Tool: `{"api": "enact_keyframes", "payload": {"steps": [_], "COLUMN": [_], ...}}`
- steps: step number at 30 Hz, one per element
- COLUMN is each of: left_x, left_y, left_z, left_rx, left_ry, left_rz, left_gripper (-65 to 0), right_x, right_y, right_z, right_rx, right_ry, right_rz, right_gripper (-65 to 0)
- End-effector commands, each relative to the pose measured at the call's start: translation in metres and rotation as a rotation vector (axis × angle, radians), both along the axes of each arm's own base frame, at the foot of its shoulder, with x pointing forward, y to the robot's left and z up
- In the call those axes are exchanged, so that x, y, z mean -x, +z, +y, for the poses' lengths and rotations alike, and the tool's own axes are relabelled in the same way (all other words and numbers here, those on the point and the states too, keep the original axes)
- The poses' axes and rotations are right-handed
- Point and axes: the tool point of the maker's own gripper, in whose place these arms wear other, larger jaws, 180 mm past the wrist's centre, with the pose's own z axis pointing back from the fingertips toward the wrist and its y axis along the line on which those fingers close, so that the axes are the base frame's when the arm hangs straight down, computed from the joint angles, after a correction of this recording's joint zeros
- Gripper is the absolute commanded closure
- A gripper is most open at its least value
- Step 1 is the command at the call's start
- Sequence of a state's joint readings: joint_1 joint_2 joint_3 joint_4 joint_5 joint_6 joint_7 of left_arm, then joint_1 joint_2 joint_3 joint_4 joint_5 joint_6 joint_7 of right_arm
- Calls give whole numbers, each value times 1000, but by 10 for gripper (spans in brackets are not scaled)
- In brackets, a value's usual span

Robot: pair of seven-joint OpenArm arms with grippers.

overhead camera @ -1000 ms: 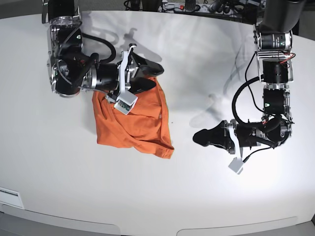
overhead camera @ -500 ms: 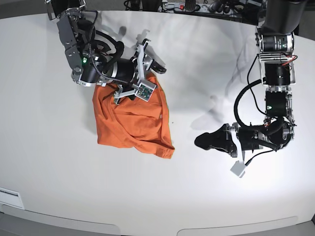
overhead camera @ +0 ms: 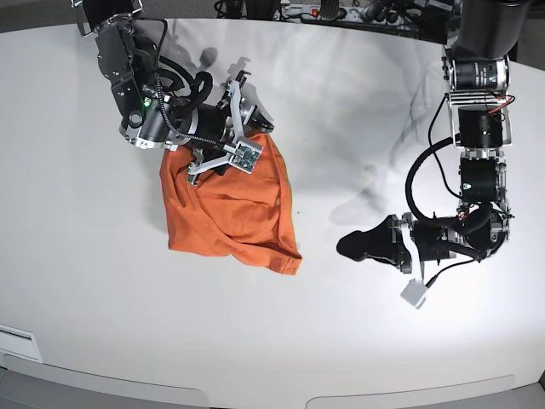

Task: Fold the T-shirt properly
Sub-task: 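Regrip the bundle edge with the right gripper and lift it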

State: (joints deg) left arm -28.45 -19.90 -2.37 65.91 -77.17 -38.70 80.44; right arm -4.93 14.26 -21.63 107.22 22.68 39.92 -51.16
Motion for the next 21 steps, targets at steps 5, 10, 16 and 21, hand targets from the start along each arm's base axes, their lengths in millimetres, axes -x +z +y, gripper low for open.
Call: {"api": "enact_keyframes", "payload": {"steps": [5, 10, 16, 21], "left_x": [-10, -10, -9, -10], "left_y": [23, 23, 23, 23], "left_z": [1, 1, 1, 1], "left_rx": [22, 23, 23, 23], "left_ry": [-1, -1, -1, -1], "left_rz": [-70, -70, -69, -70], "left_gripper": [0, 0, 0, 0], "right_x": [-4, -7, 1, 1], "right_y": [-7, 6, 64, 84], "right_z": [0, 5, 29, 34], "right_rx": [-30, -58, -214, -252], "right_ry": [-13, -3, 53, 70], "right_rz": [17, -8, -93, -145], "right_gripper": [0, 0, 0, 0]}}
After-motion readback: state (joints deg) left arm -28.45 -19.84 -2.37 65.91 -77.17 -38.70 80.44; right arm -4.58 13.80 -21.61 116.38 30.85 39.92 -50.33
